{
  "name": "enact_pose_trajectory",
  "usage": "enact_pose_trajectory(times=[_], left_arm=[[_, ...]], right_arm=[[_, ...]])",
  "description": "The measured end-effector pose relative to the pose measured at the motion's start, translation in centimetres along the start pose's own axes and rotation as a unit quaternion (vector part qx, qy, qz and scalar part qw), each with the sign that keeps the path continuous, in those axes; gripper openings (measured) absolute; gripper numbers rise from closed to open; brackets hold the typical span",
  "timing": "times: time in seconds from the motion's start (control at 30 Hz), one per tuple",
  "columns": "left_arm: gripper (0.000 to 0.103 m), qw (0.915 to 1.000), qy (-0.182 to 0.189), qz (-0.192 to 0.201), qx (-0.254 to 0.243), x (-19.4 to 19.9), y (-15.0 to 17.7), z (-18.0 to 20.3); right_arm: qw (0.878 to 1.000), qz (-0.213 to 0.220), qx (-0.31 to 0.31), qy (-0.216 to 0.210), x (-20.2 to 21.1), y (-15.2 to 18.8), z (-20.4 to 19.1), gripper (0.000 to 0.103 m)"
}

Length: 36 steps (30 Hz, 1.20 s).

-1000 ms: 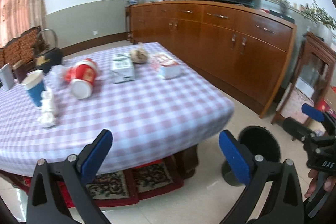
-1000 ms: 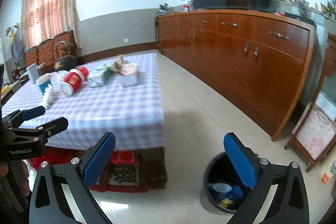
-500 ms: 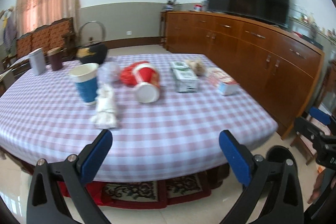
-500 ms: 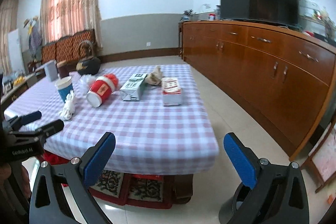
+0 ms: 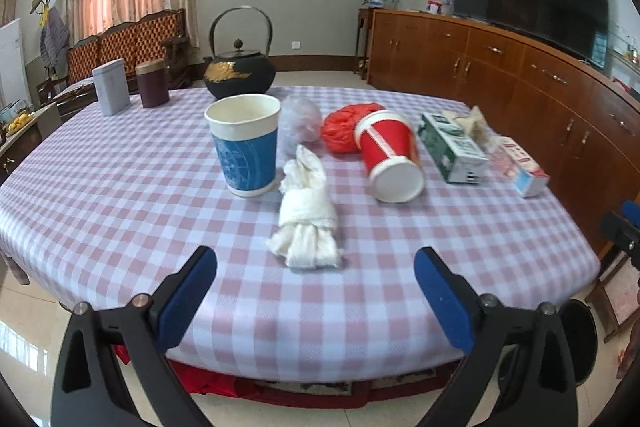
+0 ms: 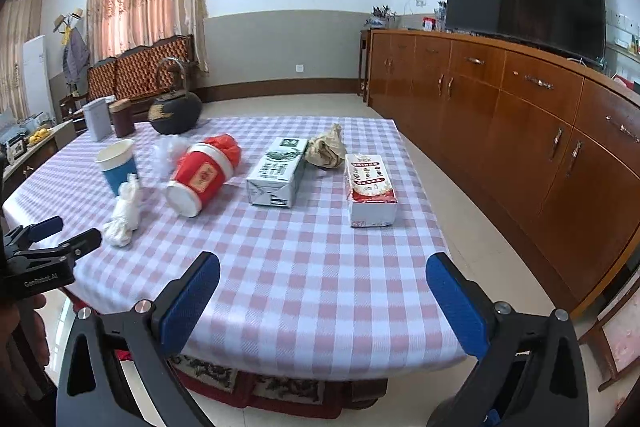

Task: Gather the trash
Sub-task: 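Grasp the white tissues with the left tool while the right tool grasps the red-white milk carton, then lift the tissues and milk carton and carry them toward the bin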

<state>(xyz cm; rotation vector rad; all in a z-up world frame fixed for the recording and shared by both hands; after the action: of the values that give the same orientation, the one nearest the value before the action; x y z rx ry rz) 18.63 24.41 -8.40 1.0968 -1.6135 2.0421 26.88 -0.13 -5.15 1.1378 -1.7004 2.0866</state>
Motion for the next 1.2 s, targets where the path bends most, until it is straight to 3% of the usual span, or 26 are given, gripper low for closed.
enact_pose_trajectory(times=[0.23,0.4,0.5,0.6,0.67,0.77,0.87,0.9,0.93,0.97,1.2], left_arm=[[0.098,0.9998,-0.015,-0.015,0.001,-3.4,-0.8,-0.1],[0.092,0.9992,-0.018,-0.037,0.000,-5.5,-1.0,0.0],[0.078,0.9986,-0.016,-0.049,-0.003,-6.5,-0.7,0.2],[0.044,0.9988,-0.010,-0.048,-0.001,-6.5,-0.9,0.2],[0.042,0.9988,-0.002,-0.048,0.008,-6.5,-1.3,0.2],[0.040,0.9987,-0.001,-0.050,0.014,-6.9,-1.8,0.2],[0.039,0.9987,0.000,-0.050,0.014,-7.2,-2.1,0.3],[0.039,0.9986,-0.001,-0.050,0.013,-7.2,-2.2,0.4],[0.039,0.9987,-0.003,-0.050,0.013,-7.2,-2.3,0.5],[0.039,0.9986,-0.003,-0.051,0.013,-7.4,-2.3,0.6],[0.038,0.9988,-0.002,-0.049,0.010,-7.0,-2.3,0.8]], right_arm=[[0.999,-0.028,-0.007,0.019,-5.0,-2.1,2.5,0.103],[0.998,-0.056,-0.015,0.021,-9.2,-3.8,3.9,0.103],[0.996,-0.080,-0.020,0.020,-11.8,-4.4,4.4,0.103],[0.994,-0.100,-0.019,0.025,-13.7,-4.5,4.8,0.103],[0.993,-0.113,-0.020,0.026,-14.7,-4.5,5.0,0.103],[0.991,-0.127,-0.025,0.017,-15.4,-4.5,5.1,0.090],[0.989,-0.144,-0.030,0.022,-15.8,-4.3,5.5,0.089],[0.989,-0.146,-0.031,0.020,-15.9,-4.2,5.4,0.085],[0.989,-0.146,-0.030,0.019,-15.9,-4.2,5.3,0.077],[0.988,-0.151,-0.026,0.019,-15.9,-3.9,5.3,0.055],[0.992,-0.125,-0.026,0.003,-12.9,-3.4,4.6,0.053]])
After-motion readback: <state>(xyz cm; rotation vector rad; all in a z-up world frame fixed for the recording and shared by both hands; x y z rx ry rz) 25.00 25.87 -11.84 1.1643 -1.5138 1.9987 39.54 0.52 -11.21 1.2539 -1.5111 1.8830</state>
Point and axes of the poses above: each gripper's, at about its wrist camera, not at the fingertips, and x roughly against the way its jaws point, z to its right, y to its underside, the point moved 8 cm from there along -x, roughly the way its jaws point, and after that the axes turned 9 degrees about -z, right-handed, at the moved point
